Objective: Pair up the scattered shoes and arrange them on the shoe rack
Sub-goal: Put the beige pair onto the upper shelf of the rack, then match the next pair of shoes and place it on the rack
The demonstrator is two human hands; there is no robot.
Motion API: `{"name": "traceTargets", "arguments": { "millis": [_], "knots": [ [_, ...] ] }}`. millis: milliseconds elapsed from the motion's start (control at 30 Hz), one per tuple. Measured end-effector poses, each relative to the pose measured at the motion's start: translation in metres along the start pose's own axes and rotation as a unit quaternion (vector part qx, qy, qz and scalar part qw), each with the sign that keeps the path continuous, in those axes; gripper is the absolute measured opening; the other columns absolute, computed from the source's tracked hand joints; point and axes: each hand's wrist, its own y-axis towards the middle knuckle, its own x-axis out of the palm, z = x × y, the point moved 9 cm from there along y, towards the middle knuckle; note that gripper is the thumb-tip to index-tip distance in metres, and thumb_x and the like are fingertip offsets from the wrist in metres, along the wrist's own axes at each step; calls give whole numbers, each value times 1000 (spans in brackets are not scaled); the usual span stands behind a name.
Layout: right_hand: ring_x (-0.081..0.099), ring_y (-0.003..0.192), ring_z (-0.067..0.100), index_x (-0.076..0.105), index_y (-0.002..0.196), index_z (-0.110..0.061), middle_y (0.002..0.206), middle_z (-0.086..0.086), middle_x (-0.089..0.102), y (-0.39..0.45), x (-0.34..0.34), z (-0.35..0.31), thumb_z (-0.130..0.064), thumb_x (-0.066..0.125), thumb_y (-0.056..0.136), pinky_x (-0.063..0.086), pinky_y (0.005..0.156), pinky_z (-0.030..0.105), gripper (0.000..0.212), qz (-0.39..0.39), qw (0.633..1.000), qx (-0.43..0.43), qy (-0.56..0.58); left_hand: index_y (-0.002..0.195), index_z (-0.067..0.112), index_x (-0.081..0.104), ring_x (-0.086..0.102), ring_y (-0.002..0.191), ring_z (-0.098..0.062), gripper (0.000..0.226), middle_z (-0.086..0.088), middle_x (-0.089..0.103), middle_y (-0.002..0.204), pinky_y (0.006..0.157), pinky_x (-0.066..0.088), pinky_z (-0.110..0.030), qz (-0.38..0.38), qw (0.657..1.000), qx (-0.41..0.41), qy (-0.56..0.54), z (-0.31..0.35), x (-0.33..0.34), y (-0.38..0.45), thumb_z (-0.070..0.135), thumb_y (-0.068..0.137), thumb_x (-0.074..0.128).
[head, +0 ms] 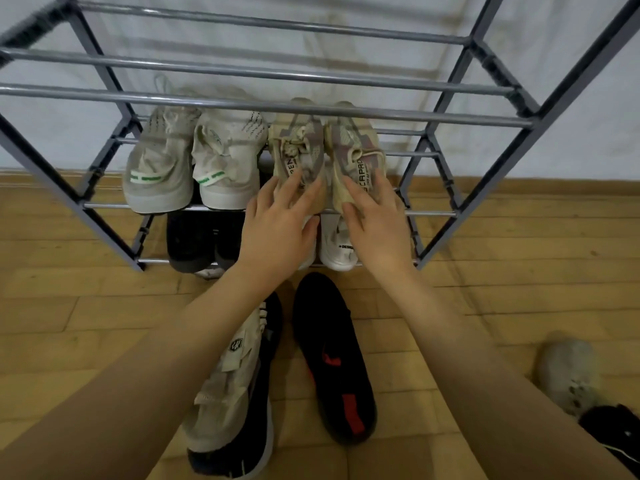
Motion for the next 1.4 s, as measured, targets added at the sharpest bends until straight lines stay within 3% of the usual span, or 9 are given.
{"name": "traceTargets", "arguments": {
  "millis": [100, 233, 433, 600, 833, 1033, 1133, 1233, 1400],
  "knots": [
    [35, 133, 33, 43, 139, -29, 154, 7, 24, -29, -21, 1, -30, 44, 97, 39, 101, 49, 41, 7, 999, -3, 44, 128, 17, 54, 49, 120, -33, 48, -6, 54, 133, 93, 38, -48, 1, 1000, 5, -24, 18, -12, -17, 39, 88, 37],
    [44, 127, 24, 55, 130, -18, 144, 6, 41, -66, -64, 23, -23, 48, 95, 43, 99, 44, 36, 46, 995, 25, 80, 117, 15, 61, 52, 114, -32, 37, -6, 60, 124, 93, 36, -45, 15, 998, 8, -67, 52, -29, -30, 33, 89, 44],
    [55, 112, 23, 58, 126, -18, 128, 4, 55, -132, -117, 81, -30, 46, 93, 47, 89, 38, 37, 58, 996, 64, 35, 115, 13, 63, 54, 111, -33, 34, -6, 59, 124, 93, 33, -47, -35, 990, 76, -110, 137, -7, -59, 30, 89, 48],
    [55, 111, 26, 56, 128, -18, 128, 5, 57, -189, -136, 162, -34, 44, 93, 49, 86, 45, 40, 58, 989, 134, -21, 117, 14, 62, 53, 112, -33, 37, -7, 60, 121, 93, 33, -47, -98, 972, 149, -151, 224, 40, -77, 33, 92, 42],
    [48, 121, 26, 54, 130, -25, 136, -1, 51, -282, -145, 277, -38, 44, 96, 34, 103, 49, 37, 28, 956, 279, -80, 140, 26, 38, 31, 130, -21, 46, 5, 37, 145, 101, 17, -34, -248, 933, 176, -192, 319, 138, -117, 34, 95, 43],
    [14, 142, 22, 28, 144, -41, 155, -7, 22, -347, -132, 329, -46, 35, 98, 6, 111, 40, 47, -84, 930, 347, -94, 148, 18, 8, 18, 137, -21, 92, 0, 16, 154, 107, 15, -37, -364, 875, 290, -136, 375, 197, -178, 64, 80, 50],
    [6, 144, 19, 20, 144, -45, 157, -9, 14, -360, -125, 332, -51, 27, 98, 2, 112, 37, 48, -99, 936, 332, -65, 148, 14, 5, 27, 134, -21, 103, -2, 23, 150, 106, 22, -35, -343, 879, 310, -119, 388, 204, -191, 65, 75, 58],
    [4, 145, 18, 15, 144, -46, 158, -8, 11, -363, -121, 329, -54, 17, 93, 0, 113, 36, 52, -89, 942, 319, -45, 148, 10, 9, 30, 133, -21, 97, -5, 27, 148, 105, 24, -32, -311, 888, 300, -155, 395, 203, -191, 53, 79, 61],
    [9, 144, 16, 11, 145, -45, 158, -4, 12, -356, -117, 323, -58, 9, 93, 0, 110, 28, 53, -54, 948, 312, -29, 138, -3, 35, 51, 113, -34, 86, -17, 49, 132, 93, 43, -41, -277, 877, 330, -212, 393, 192, -186, 32, 71, 77]
  ]
}}
